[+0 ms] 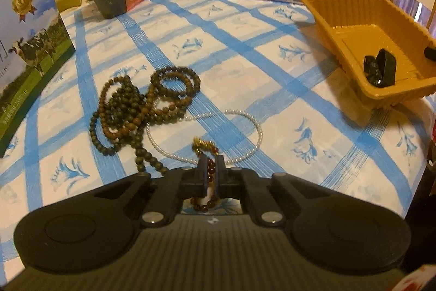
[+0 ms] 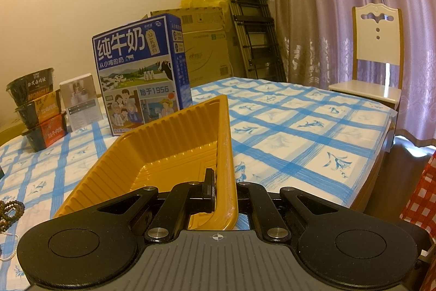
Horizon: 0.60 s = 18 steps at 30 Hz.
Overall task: Organize jewelry
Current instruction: 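Grasp the amber bead bracelet with the left tool and lift it, then carry the amber bracelet over the orange tray and open the left tool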
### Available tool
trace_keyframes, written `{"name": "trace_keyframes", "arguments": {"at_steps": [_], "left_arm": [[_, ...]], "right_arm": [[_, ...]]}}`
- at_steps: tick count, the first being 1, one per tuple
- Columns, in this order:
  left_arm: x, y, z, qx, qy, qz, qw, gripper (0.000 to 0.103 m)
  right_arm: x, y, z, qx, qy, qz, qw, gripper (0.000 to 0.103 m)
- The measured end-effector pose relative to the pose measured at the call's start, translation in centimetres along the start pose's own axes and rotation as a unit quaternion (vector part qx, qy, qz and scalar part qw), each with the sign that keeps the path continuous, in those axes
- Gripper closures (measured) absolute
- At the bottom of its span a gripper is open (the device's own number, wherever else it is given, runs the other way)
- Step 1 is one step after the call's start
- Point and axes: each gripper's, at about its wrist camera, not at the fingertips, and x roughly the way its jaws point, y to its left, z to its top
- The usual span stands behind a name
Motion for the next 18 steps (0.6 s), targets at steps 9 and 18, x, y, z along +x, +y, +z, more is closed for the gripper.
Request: {"name": "trace_keyframes", "arguments": {"at_steps": [9, 18], "left_arm": [[-3.4, 0.8, 1.4, -0.008, -0.034, -0.001, 0.9994, 0.099], [-6.6, 0.1, 3.7, -0.006, -0.078, -0.027, 0.9966, 0.099]], "right_arm": [[0.1, 0.1, -0.1, -0.001, -0.001, 0.006, 1.0, 0.098], [0.2, 0.2, -0.1, -0.007, -0.002, 0.016, 1.0, 0.098]]}}
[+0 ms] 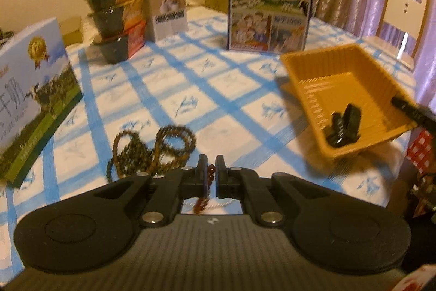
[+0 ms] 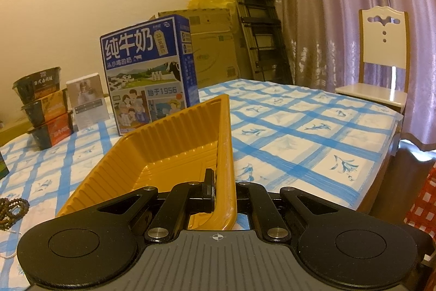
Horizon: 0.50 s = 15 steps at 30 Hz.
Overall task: Organize jewelry
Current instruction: 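Carry the amber bracelet over the orange tray and open the left tool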
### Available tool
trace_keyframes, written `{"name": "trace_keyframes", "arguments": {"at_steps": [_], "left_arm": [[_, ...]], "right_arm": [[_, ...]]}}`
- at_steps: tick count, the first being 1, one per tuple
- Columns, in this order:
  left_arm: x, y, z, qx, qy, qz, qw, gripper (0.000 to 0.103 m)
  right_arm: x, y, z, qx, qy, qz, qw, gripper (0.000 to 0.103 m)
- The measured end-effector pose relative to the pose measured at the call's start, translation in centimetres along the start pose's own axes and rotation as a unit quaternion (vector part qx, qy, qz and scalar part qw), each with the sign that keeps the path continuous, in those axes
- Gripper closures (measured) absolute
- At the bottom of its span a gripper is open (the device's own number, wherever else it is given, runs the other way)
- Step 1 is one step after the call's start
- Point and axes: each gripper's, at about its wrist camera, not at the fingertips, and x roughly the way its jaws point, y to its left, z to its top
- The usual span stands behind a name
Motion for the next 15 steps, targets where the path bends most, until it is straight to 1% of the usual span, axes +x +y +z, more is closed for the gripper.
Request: {"name": "trace_keyframes", "arguments": {"at_steps": [4, 8, 15], "left_arm": [[-0.9, -1.0, 1.4, 0.005, -0.022, -0.02, 0.9996, 0.099], [-1.3, -2.7, 3.0, 0.015, -0.044, -0.05, 0.9977, 0.099], [-0.3, -7.4, 5.0, 0.038, -0.069, -0.117, 0.99, 0.099]], "right_arm": [[0.0, 0.0, 0.0, -0.001, 0.0, 0.002, 1.0, 0.098], [0.0, 0.1, 0.0, -0.004, -0.001, 0.003, 1.0, 0.098], [0.0, 0.5, 0.1, -0.008, -0.003, 0.01, 1.0, 0.098]]}}
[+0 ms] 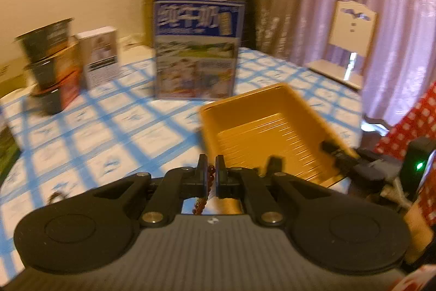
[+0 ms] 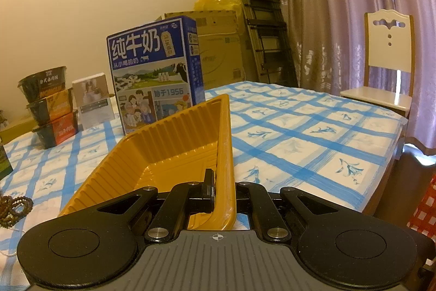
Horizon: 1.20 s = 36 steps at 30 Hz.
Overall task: Organize jewelry
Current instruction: 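Carry the amber bracelet over the orange tray and open the left tool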
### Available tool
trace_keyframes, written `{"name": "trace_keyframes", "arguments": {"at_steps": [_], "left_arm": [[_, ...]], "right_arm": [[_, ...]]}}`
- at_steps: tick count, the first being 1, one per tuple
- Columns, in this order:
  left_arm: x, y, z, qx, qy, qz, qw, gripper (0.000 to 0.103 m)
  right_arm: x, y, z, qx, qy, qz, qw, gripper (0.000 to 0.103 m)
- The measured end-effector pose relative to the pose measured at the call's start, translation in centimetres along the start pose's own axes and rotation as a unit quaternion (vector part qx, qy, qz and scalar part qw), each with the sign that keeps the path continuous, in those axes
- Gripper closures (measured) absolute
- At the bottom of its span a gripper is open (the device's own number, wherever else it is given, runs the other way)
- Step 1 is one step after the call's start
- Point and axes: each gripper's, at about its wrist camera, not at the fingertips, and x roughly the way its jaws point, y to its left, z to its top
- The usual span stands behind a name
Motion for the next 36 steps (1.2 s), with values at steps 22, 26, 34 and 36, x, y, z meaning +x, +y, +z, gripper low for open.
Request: {"name": "trace_keyframes", "arguments": {"at_steps": [22, 26, 34, 36], "left_arm": [[8.7, -9.0, 1.2, 0.015, 0.03, -0.13, 0.991, 0.099], [9.5, -9.2, 0.9, 0.006, 0.043, -0.135, 0.9899, 0.099], [9.4, -8.5, 1.1, -0.009, 0.043, -0.128, 0.9907, 0.09], [9.1, -8.1, 1.2, -0.008, 0.039, -0.121, 0.9918, 0.088]], "right_arm": [[0.0, -0.1, 0.1, 0.013, 0.004, 0.005, 1.0, 0.097], [0.0, -0.2, 0.0, 0.014, 0.004, 0.006, 1.0, 0.097], [0.0, -0.2, 0.0, 0.013, 0.004, 0.006, 1.0, 0.097], [0.0, -0.2, 0.0, 0.013, 0.003, 0.006, 1.0, 0.097]]}}
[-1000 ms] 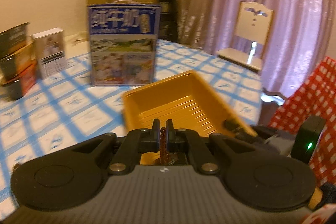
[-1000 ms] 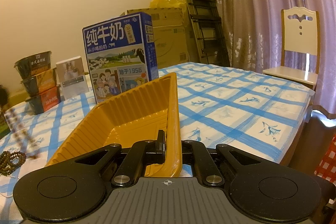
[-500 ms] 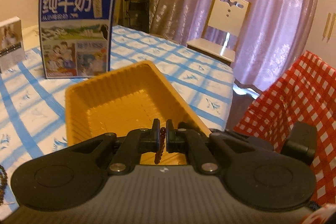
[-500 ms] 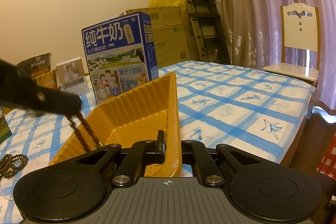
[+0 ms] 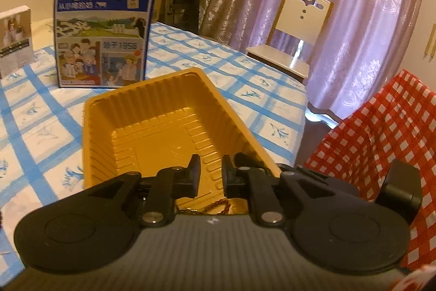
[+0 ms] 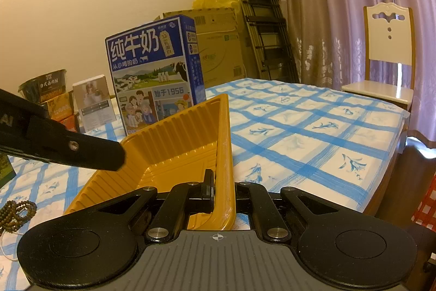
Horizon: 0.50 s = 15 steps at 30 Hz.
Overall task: Organize jewelry
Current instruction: 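Carry the amber bracelet over the orange tray and open the left tool, then move the left tool back to the dark wooden bead bracelets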
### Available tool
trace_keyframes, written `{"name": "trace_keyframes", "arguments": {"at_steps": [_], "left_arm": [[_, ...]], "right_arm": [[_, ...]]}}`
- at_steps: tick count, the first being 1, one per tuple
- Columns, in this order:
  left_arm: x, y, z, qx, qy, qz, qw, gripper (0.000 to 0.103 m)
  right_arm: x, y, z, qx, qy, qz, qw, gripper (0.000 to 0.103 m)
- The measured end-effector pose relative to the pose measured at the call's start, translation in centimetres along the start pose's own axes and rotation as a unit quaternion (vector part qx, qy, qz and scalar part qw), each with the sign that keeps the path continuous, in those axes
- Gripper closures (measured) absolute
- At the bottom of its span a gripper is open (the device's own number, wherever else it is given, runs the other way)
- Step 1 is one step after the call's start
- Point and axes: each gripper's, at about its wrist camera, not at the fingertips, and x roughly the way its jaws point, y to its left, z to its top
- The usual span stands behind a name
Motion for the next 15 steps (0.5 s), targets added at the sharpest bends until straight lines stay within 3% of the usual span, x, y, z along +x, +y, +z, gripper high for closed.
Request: {"name": "trace_keyframes", "arguments": {"at_steps": [4, 11, 15], "left_arm": [[-1.5, 1.3, -0.4, 0.0, -0.007, 0.029, 0.9996, 0.078], [-5.0, 5.4, -2.2, -0.008, 0.003, 0.099, 0.9951, 0.073], [-7.2, 8.3, -4.0, -0.018, 0.022, 0.15, 0.9882, 0.072]], "right_arm": [[0.0, 0.0, 0.0, 0.0, 0.0, 0.0, 1.0, 0.097], [0.0, 0.1, -0.1, 0.002, 0.0, 0.001, 1.0, 0.097], [0.0, 0.1, -0.1, 0.001, 0.0, 0.0, 1.0, 0.097]]}}
